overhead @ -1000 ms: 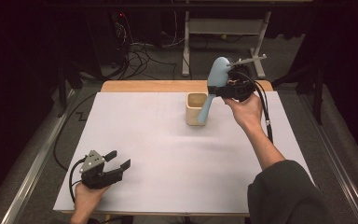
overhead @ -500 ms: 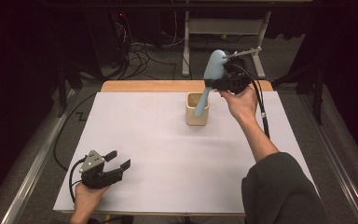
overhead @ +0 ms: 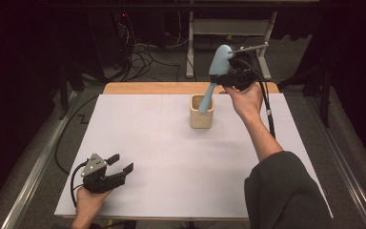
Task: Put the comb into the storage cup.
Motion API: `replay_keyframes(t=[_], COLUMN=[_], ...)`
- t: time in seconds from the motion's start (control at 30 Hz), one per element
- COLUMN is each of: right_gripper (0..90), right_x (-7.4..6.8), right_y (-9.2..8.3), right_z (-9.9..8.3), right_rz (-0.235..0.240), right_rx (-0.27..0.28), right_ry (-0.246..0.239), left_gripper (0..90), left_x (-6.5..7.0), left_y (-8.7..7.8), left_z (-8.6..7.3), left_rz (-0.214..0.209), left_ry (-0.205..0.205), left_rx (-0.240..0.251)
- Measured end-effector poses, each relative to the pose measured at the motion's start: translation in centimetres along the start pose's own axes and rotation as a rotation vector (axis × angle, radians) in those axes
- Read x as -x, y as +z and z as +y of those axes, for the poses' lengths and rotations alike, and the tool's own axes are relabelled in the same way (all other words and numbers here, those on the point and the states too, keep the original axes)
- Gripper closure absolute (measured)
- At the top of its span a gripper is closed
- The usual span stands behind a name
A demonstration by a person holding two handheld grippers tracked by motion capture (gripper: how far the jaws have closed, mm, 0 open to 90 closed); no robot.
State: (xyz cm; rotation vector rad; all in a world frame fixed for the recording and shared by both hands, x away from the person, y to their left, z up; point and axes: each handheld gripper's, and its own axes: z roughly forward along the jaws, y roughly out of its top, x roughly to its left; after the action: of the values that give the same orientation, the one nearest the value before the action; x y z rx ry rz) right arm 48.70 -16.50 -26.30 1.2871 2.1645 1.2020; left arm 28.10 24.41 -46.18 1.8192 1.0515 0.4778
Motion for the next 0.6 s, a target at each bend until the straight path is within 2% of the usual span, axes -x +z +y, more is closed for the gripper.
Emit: replay_keyframes(t=[0.23,0.37,0.6], right_gripper=[55.6,55.6,55.6], right_x=[0.3,0.3,0.4], right_y=[0.4,0.5,1.1], right_z=[0.0,0.0,0.1], right_rz=[-0.015,-0.026,-0.047], right_rx=[0.013,0.041,0.039], right_ry=[0.013,-0.003,0.009], left_gripper=[33.1,33.1,33.1], left_x=[0.0,0.0,0.0], left_y=[0.0,0.0,0.0], left_z=[0.0,0.0,0.0], left_rz=[-0.001,0.0,0.0], left_ry=[0.001,-0.001,-0.002], left_rx=[-0.002,-0.004,-0.002])
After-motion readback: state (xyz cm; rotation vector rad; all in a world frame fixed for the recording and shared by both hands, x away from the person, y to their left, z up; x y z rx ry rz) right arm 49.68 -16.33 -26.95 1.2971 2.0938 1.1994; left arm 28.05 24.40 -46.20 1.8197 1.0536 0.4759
